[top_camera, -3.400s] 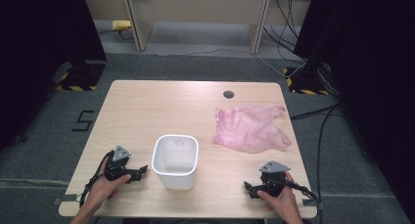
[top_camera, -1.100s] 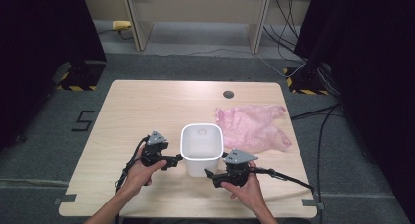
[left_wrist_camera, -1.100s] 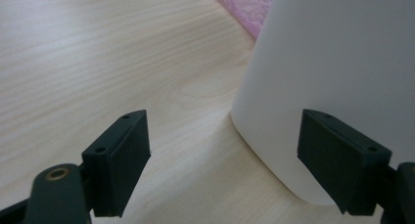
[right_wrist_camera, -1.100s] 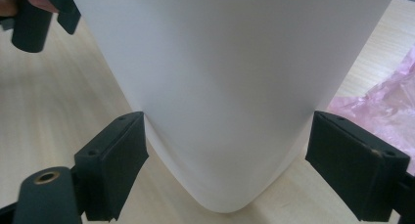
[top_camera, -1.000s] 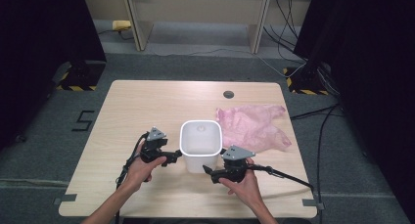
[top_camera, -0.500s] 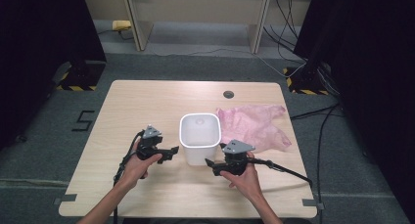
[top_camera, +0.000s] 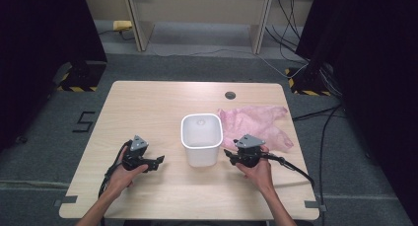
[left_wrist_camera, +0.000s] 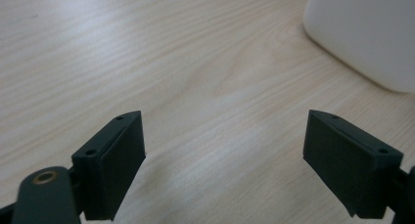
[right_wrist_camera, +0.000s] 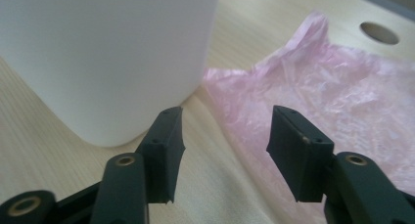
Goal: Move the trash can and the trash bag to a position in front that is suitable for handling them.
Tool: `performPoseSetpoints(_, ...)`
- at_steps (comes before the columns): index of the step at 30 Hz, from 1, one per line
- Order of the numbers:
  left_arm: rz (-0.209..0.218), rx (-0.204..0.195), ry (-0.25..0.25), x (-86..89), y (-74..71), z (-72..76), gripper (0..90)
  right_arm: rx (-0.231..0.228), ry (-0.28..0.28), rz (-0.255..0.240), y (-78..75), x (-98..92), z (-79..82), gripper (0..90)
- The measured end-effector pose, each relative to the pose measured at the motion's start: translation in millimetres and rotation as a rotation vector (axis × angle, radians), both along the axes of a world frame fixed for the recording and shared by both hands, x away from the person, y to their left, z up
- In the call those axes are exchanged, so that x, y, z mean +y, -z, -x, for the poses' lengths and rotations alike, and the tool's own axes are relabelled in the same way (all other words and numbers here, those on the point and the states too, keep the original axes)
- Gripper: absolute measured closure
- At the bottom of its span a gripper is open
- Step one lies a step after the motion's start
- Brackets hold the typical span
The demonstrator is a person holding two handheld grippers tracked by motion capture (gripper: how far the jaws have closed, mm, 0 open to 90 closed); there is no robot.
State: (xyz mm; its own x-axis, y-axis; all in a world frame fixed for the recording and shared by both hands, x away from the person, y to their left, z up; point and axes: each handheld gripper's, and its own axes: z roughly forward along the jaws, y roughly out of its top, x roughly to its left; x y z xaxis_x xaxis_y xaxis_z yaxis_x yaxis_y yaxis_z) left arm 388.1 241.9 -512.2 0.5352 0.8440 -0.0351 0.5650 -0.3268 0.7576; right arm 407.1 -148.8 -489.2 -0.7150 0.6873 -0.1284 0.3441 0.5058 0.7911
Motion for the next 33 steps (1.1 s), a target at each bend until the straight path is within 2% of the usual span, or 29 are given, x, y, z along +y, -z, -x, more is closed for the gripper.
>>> performPoseSetpoints(1, 0.0, 0.0, 0.0, 0.0, 0.0, 0.0, 15.4, 0.0, 0.0, 0.0, 0.0, 0.0, 0.0, 48.6)
performPoseSetpoints(2, -0.032, 0.005, 0.012, -0.8, 3.7, -1.2, 15.4, 0.019, 0.005, 0.027, 4.6, 2.0, -5.1, 52.4)
performPoseSetpoints(3, -0.032, 0.005, 0.012, -0.8, 3.7, -1.2, 15.4, 0.019, 0.005, 0.027, 4.6, 2.0, -5.1, 52.4)
performPoseSetpoints(5, -0.063, 0.007, 0.015, -0.6, 7.4, -3.0, 15.3, 0.024, 0.018, 0.038, 7.3, 3.3, -10.0, 56.7)
performPoseSetpoints(6, -0.049, 0.009, 0.009, 0.6, 8.8, -4.1, 14.5, 0.018, 0.026, 0.048, 8.6, 3.6, -14.2, 60.8)
performPoseSetpoints(7, -0.027, 0.019, 0.006, 2.4, 9.8, -5.1, 14.5, 0.018, 0.026, 0.048, 8.6, 3.6, -14.2, 60.8)
performPoseSetpoints(8, -0.025, 0.014, 0.005, 3.6, 10.5, -5.9, 13.7, 0.029, 0.04, 0.072, 11.9, 3.8, -19.4, 61.2)
performPoseSetpoints(10, -0.024, 0.01, 0.007, 3.8, 11.0, -6.3, 13.3, 0.037, 0.044, 0.076, 13.3, 3.8, -20.7, 63.4)
performPoseSetpoints(12, -0.025, 0.011, 0.01, 3.1, 11.2, -6.5, 12.5, 0.077, 0.035, 0.064, 19.0, 3.5, -22.8, 69.6)
performPoseSetpoints(13, -0.025, 0.011, 0.01, 3.1, 11.2, -6.5, 12.2, 0.077, 0.035, 0.064, 19.0, 3.5, -22.8, 69.6)
performPoseSetpoints(14, -0.025, 0.011, 0.01, 2.9, 11.2, -6.7, 12.0, 0.089, 0.021, 0.067, 21.1, 1.0, -22.6, 77.6)
performPoseSetpoints(15, -0.026, 0.011, 0.011, 2.9, 11.2, -6.7, 12.0, 0.095, 0.018, 0.059, 21.2, -0.7, -23.0, 80.9)
performPoseSetpoints(17, -0.026, 0.011, 0.01, 2.9, 11.2, -6.7, 12.0, 0.093, 0.011, 0.064, 21.3, -2.7, -23.2, 84.1)
performPoseSetpoints(18, -0.026, 0.011, 0.011, 2.9, 11.2, -6.7, 12.0, 0.085, -0.007, 0.104, 19.5, -5.1, -21.6, 88.0)
performPoseSetpoints(20, -0.026, 0.011, 0.011, 2.9, 11.2, -6.7, 11.9, 0.09, -0.014, 0.111, 18.5, -6.2, -20.0, 89.8)
performPoseSetpoints(21, -0.026, 0.011, 0.011, 2.9, 11.2, -6.7, 12.0, 0.087, -0.024, 0.12, 17.5, -7.4, -18.4, 90.0)
performPoseSetpoints(22, -0.026, 0.011, 0.011, 2.8, 11.2, -6.7, 12.0, 0.076, -0.043, 0.152, 14.6, -11.2, -13.6, 90.0)
performPoseSetpoints(23, -0.026, 0.011, 0.011, 2.8, 11.2, -6.7, 12.0, 0.076, -0.043, 0.152, 14.6, -11.2, -13.6, 90.0)
performPoseSetpoints(25, -0.026, 0.011, 0.011, 2.9, 11.2, -6.7, 12.0, 0.063, -0.055, 0.191, 12.1, -16.4, -8.8, 90.0)
performPoseSetpoints(26, -0.026, 0.011, 0.011, 2.9, 11.2, -6.7, 11.9, 0.066, -0.053, 0.192, 11.1, -21.1, -6.0, 90.0)
performPoseSetpoints(27, -0.026, 0.011, 0.012, 2.9, 11.2, -6.6, 11.9, 0.072, -0.051, 0.189, 10.6, -27.1, -4.0, 90.0)
performPoseSetpoints(28, -0.025, 0.011, 0.012, 2.8, 11.2, -6.7, 11.9, 0.071, -0.016, 0.18, 8.8, -40.5, -1.6, 90.0)
performPoseSetpoints(29, -0.025, 0.011, 0.012, 2.8, 11.2, -6.7, 11.9, 0.071, -0.016, 0.18, 8.8, -40.5, -1.6, 90.0)
performPoseSetpoints(31, -0.025, 0.011, 0.012, 2.8, 11.2, -6.7, 11.8, 0.048, 0.018, 0.103, 5.7, -51.0, -2.1, 80.7)
performPoseSetpoints(32, -0.025, 0.011, 0.013, 2.8, 11.2, -6.7, 11.8, 0.031, 0.018, 0.078, 3.3, -52.6, -2.3, 77.1)
performPoseSetpoints(33, -0.026, 0.011, 0.012, 2.7, 11.2, -6.7, 11.7, 0.011, 0.008, 0.074, 0.9, -51.2, -2.3, 71.3)
